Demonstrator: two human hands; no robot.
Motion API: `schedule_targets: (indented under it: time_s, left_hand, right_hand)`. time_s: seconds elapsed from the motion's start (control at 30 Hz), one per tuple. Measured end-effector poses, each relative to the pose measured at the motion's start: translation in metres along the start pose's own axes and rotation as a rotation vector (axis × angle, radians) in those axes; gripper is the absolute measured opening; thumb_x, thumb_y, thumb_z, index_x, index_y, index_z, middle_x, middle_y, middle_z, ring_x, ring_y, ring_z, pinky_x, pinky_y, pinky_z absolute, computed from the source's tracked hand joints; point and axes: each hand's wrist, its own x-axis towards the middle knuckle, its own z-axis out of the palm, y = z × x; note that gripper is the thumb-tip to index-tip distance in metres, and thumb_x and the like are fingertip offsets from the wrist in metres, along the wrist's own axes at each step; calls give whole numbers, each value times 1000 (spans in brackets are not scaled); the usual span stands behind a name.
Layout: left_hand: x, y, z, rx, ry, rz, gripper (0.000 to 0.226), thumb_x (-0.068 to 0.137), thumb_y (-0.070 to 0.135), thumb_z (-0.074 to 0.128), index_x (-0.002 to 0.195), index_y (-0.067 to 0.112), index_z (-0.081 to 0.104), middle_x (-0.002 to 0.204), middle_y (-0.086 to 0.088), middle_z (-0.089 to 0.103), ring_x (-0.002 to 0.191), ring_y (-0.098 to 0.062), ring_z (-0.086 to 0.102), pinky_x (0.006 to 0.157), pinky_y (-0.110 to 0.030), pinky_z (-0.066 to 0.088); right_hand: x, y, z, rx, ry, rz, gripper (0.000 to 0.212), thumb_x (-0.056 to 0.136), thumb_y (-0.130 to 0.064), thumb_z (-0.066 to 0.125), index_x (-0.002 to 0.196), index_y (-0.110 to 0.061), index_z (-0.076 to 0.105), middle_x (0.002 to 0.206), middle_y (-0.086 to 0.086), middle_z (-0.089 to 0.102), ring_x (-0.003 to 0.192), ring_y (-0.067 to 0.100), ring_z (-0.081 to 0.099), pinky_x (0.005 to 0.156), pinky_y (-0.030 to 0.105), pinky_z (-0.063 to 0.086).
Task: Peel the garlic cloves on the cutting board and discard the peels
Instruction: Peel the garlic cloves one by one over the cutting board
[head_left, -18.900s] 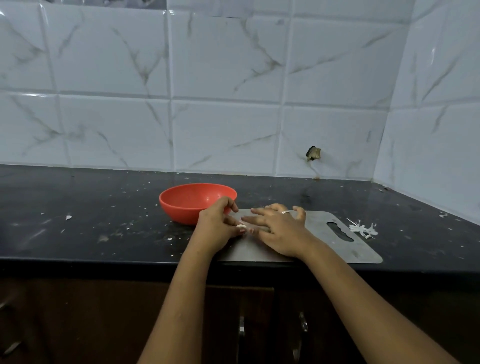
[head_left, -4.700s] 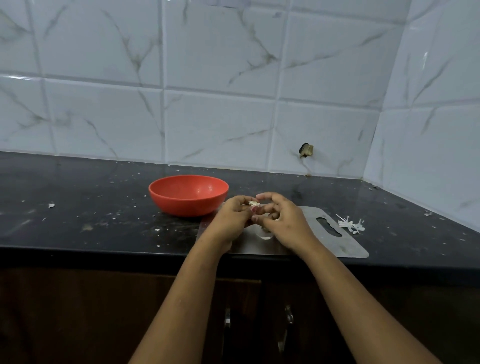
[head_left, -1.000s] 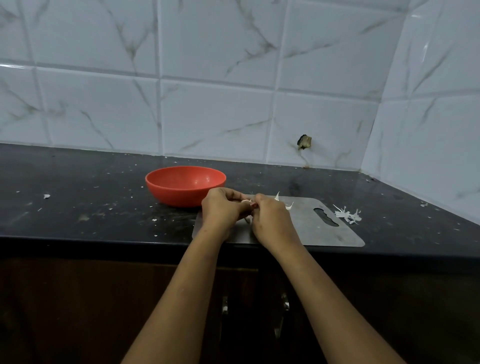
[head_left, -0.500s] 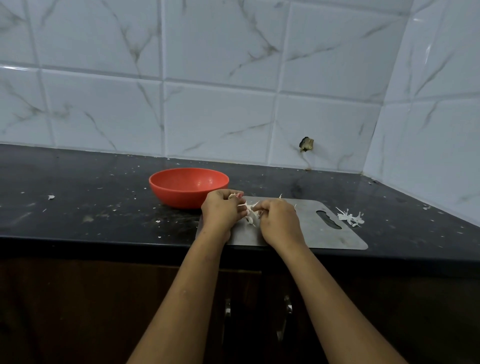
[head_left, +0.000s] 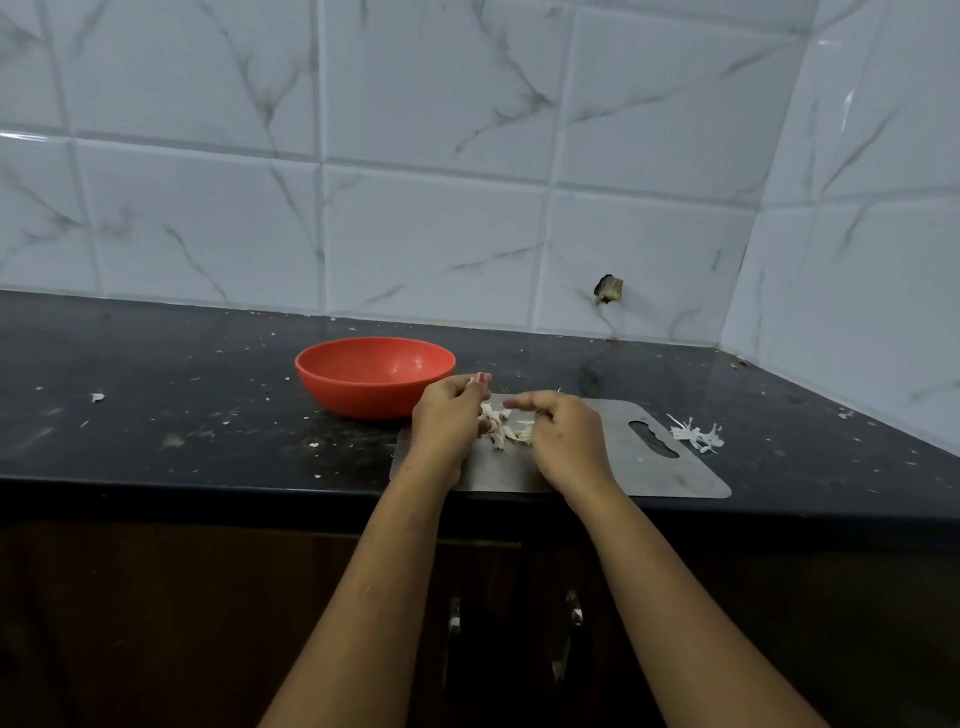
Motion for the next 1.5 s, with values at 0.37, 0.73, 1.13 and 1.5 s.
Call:
schedule_targets:
  time_s: [0.37,0.73,1.13,1.5]
  left_hand:
    - [-26,19,43,62,-293,177,23,104,21,38,103,26,61,100,10,61,90,-2,58,84,-18,49]
    - [-30,7,43,1095,-321,338,40,101,26,38,140,32,47,161,-4,13,147,-25,5,119,-48,6]
    - [-17,11,7,1200,-374,173,37,96,49,46,133,52,46,161,5,8,147,-25,0,116,-56,2]
    - [-18,11,11,1515,-569,115,55,99,57,14,151,40,8,162,8,-3,148,-18,-7,112,-61,-7]
  right_hand:
    - [-15,-7,-26,803,1,51,21,93,-2,59,109,-15,63,91,12,74,88,19,71,82,29,57]
    - [23,77,-122,-144,157,156,19,90,-4,62,100,-13,75,103,5,73,92,15,64,78,17,42]
    - [39,54,-102,-231,-8,61,50,85,15,40,114,-11,70,118,3,68,110,11,61,90,15,41]
    - [37,49,-43,-422,-191,-50,27,94,-7,54,106,-20,75,118,4,68,103,21,62,86,23,43]
